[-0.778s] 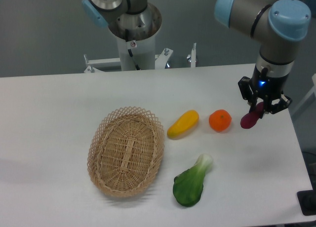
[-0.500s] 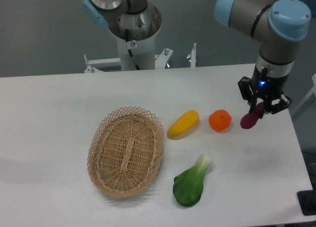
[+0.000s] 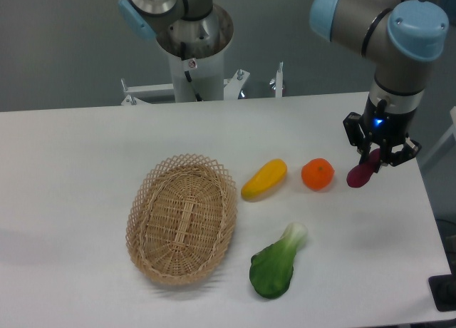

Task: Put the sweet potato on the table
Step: 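Hold the purple sweet potato in the gripper above the table, then lower the held sweet potato down onto the table surface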

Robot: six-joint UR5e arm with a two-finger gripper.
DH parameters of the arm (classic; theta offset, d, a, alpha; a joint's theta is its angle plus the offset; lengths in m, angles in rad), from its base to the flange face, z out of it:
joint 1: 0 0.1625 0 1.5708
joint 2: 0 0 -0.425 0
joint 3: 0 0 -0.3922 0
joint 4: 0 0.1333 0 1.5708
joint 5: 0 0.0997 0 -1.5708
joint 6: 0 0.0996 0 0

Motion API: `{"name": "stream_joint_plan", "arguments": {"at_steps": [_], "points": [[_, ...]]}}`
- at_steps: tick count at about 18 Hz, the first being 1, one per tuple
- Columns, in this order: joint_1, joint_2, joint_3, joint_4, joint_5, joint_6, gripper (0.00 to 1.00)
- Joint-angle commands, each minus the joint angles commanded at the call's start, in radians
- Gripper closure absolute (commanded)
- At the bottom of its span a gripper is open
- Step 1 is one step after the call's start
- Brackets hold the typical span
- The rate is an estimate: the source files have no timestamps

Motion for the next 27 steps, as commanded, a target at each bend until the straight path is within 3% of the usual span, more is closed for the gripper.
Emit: {"name": "stream_joint_plan", "arguments": {"at_steps": [5, 12, 16, 21, 27], "points": [[-0.006, -0.021, -0.002, 0.057, -0.003, -0.05, 0.72], [-0.04, -0.106, -0.051, 0.293, 0.005, -0.133, 0.72], [-0.06, -0.164, -0.06, 0.37, 0.02, -0.137, 0.72], [-0.058, -0.199, -0.132, 0.514, 0.032, -0.124, 0.72], [-0.058, -0.227, -0.153, 0.523, 0.032, -0.124, 0.72]]}}
